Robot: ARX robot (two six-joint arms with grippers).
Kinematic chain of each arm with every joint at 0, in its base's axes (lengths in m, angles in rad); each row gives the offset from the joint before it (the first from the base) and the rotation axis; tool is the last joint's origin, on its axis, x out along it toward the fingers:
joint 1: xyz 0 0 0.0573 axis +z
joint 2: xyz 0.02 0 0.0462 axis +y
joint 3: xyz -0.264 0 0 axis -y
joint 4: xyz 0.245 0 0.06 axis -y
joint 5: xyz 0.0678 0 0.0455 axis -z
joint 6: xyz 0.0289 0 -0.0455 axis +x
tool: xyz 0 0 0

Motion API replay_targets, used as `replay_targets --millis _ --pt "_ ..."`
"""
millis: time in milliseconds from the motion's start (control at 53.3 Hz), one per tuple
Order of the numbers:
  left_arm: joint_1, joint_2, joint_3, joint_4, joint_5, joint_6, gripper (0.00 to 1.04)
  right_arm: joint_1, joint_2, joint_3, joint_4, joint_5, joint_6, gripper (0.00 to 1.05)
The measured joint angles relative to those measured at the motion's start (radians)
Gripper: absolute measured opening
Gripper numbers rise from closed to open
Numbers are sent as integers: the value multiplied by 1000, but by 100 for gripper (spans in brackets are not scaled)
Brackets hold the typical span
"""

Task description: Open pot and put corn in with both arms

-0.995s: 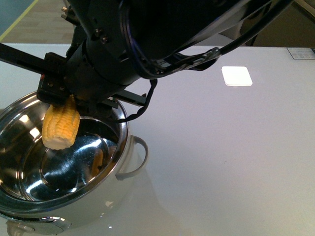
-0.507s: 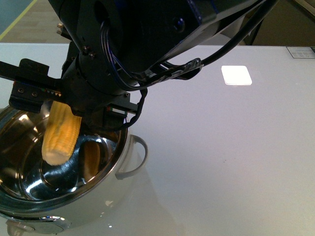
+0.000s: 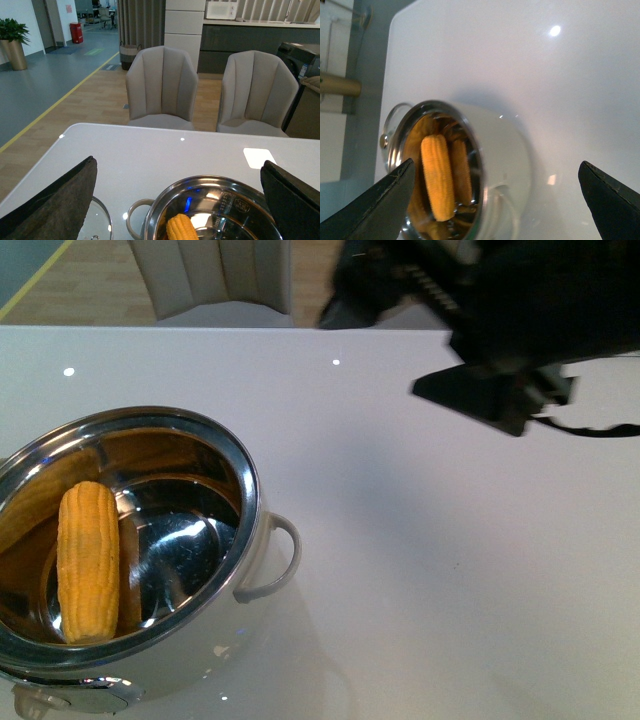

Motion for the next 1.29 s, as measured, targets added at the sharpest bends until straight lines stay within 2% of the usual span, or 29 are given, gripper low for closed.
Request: replay_targets --millis 113,357,544,638,694,732,788,882,957,1051,1145,1295 --pt "0 0 0 0 0 0 98 -146 -183 -137 1 29 -85 96" --pt "0 0 0 0 0 0 98 -361 -518 -341 -68 19 -256 96" --pt "0 0 0 0 0 0 98 -484 -724 -468 -103 -12 -336 96" --pt "0 0 0 0 0 1 98 -504 -753 -498 -96 -4 -362 96" --pt "0 0 0 0 0 1 98 -463 -739 -614 232 167 -480 83" --pt "0 0 0 0 0 1 98 -452 -746 -680 400 214 -551 74" --pt "0 0 0 0 0 1 98 -451 -785 -720 513 229 -599 62" --pt "0 0 0 0 0 1 98 -449 -868 -752 496 232 -636 39" --pt "0 0 0 0 0 1 98 -449 -906 -774 466 232 -642 27" --pt "0 0 0 0 0 1 98 -449 -987 -796 415 232 -653 4" --pt "0 0 0 0 0 1 98 -448 -1008 -830 441 232 -657 2" --pt "0 0 0 0 0 1 98 -448 -1075 -837 382 234 -658 2"
